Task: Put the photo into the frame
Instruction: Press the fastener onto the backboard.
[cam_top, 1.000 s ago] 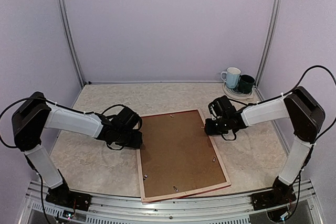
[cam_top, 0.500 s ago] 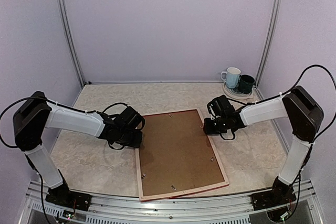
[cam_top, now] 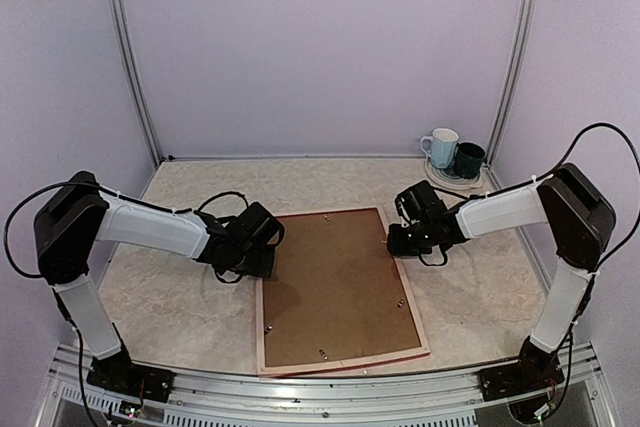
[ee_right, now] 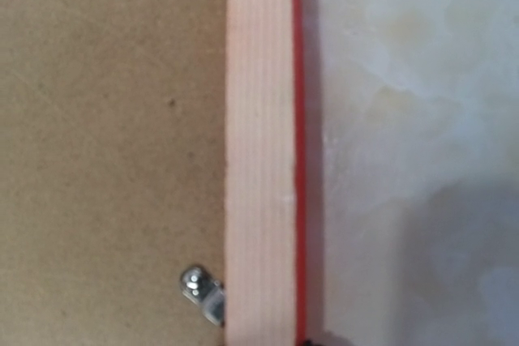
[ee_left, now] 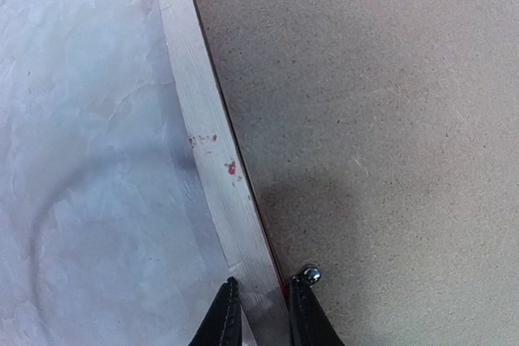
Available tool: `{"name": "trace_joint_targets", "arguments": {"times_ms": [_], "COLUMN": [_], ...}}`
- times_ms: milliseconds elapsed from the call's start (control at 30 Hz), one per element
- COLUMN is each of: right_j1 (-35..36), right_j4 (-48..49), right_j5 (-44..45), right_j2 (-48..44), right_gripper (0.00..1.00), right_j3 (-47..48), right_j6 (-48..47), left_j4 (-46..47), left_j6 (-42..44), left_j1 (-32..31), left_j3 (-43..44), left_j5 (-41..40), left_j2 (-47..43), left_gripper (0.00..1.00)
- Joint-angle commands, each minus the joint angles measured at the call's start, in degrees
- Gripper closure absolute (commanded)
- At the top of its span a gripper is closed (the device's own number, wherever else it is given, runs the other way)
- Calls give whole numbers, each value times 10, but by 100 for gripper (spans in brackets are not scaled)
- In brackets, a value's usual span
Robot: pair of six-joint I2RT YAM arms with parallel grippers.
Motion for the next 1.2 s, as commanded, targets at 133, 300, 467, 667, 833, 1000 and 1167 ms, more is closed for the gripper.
{"name": "trace_joint_targets", "arguments": {"times_ms": [133, 300, 467, 667, 833, 1000, 1167], "right_j1": [4, 7, 10, 12, 12, 11, 12], "right_j4": [5, 6, 11, 13, 12, 6, -2], "right_j5": [-25, -28, -28, -28, -25, -22, -23], "right_j2": [5, 7, 4, 4, 5, 10, 18], "right_gripper": [89, 89, 89, 89, 89, 89, 89], "right_j3": [4, 4, 0, -4, -1, 11, 28], "right_j6": [6, 2, 4, 4, 3, 6, 12], "left_j4": [-17, -41, -49, -22, 23, 63, 21], "left_j6": [-9, -12, -46, -95, -123, -82, -35], "left_j1": [-15, -26, -26, -20, -9, -5, 5], "left_j3": [3, 29, 44, 39, 20, 32, 85], "left_j5": [-16, -43, -74, -68, -56, -57, -27], "left_j2": [44, 74, 111, 145, 119, 52, 8], "left_gripper": [88, 88, 87, 87, 80, 69, 60]}}
